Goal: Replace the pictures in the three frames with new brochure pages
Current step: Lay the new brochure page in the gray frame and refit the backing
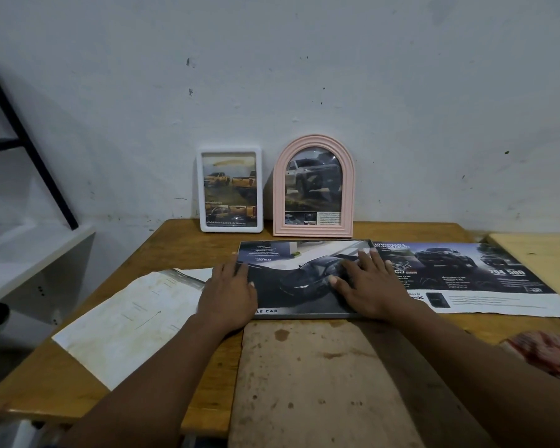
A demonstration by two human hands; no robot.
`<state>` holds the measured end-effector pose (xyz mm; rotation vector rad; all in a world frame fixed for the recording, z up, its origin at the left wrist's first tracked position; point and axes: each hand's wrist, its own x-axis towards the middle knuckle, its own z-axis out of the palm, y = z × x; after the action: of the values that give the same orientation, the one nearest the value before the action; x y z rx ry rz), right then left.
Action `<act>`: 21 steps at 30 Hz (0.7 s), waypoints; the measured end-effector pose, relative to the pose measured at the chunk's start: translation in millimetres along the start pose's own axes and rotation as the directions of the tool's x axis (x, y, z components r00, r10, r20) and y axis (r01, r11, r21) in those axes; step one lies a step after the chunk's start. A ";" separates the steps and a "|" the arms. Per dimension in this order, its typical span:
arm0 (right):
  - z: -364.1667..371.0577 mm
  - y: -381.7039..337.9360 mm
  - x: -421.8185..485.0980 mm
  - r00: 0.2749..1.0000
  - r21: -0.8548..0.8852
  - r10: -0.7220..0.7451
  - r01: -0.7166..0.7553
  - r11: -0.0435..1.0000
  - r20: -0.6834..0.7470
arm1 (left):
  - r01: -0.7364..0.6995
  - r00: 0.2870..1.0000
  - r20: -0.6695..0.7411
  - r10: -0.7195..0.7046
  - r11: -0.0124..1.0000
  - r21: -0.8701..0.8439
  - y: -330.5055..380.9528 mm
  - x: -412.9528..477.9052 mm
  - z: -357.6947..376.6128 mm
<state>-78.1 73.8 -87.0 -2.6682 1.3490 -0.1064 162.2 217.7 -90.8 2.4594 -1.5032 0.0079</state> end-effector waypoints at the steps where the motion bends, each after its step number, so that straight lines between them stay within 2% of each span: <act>1: 0.7 1.3 0.6 0.999 -0.008 0.017 -0.017 1.000 0.035 | -0.035 0.999 0.035 0.034 0.999 0.034 -1.2 1.8 -1.8; 3: 2.1 3.2 1.7 0.996 -0.041 0.045 -0.042 0.998 0.078 | -0.096 0.988 0.124 0.093 0.995 0.022 -2.9 5.3 -4.7; 6: 2.9 5.7 3.2 0.995 -0.061 0.056 -0.052 0.997 0.077 | -0.063 0.965 0.247 0.084 0.994 -0.089 -0.7 8.2 -3.9; 9: 2.5 6.6 3.7 0.996 -0.057 0.054 -0.050 0.997 0.074 | -0.071 0.950 0.305 0.075 0.997 -0.024 0.9 11.7 -2.0; 12: 3.2 5.5 2.7 0.998 -0.042 0.048 -0.046 0.998 0.043 | -0.067 0.946 0.316 0.073 0.997 -0.030 -0.7 13.0 -2.0; 15: 3.0 3.7 -0.3 0.999 -0.067 0.007 -0.010 0.998 -0.050 | -0.041 0.951 0.303 0.059 0.997 -0.064 -2.2 12.1 2.3; 21: 0.1 5.8 -2.2 0.999 -0.034 -0.025 0.023 0.999 -0.046 | -0.005 0.963 0.266 0.041 0.991 -0.136 -3.2 12.1 6.1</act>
<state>-84.0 72.2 -88.1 -2.7259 1.3441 -0.1509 169.8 207.1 -95.7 2.4098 -1.5792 -0.4248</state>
